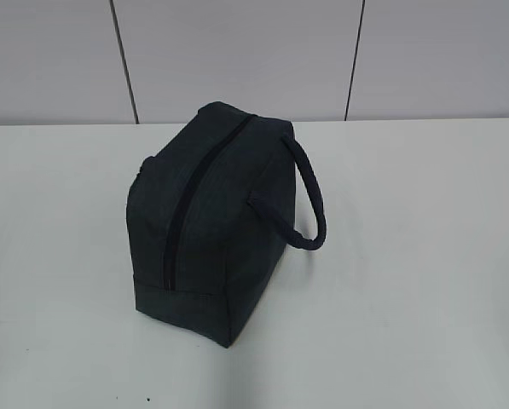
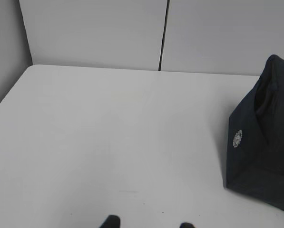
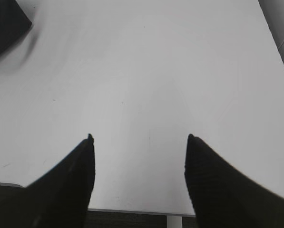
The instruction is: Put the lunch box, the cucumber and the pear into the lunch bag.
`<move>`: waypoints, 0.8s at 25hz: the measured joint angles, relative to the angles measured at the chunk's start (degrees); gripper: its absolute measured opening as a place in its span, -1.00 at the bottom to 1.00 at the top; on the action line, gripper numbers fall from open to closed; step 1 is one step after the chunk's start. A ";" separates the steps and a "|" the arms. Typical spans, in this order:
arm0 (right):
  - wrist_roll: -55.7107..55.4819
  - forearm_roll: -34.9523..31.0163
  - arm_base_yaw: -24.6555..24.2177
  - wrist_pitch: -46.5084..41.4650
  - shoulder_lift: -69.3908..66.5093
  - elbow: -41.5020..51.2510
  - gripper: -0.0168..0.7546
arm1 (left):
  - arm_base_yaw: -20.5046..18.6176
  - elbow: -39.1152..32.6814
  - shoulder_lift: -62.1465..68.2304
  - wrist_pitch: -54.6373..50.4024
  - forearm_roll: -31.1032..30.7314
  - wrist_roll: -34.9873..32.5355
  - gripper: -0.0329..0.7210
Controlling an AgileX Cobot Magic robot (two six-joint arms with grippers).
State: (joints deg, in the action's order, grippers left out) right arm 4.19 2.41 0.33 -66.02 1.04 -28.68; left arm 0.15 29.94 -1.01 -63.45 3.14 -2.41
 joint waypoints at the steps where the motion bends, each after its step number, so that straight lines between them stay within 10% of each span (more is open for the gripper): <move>1: 0.00 0.00 0.00 0.00 0.00 0.00 0.26 | 0.00 0.00 0.00 0.00 0.00 0.00 -0.27; 20: 0.00 0.00 0.00 0.00 0.00 0.00 0.26 | 0.00 0.00 0.00 0.00 0.00 0.00 -0.27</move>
State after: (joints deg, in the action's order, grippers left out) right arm 4.19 2.41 0.33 -66.02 1.04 -28.68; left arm 0.15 29.94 -1.01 -63.45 3.14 -2.41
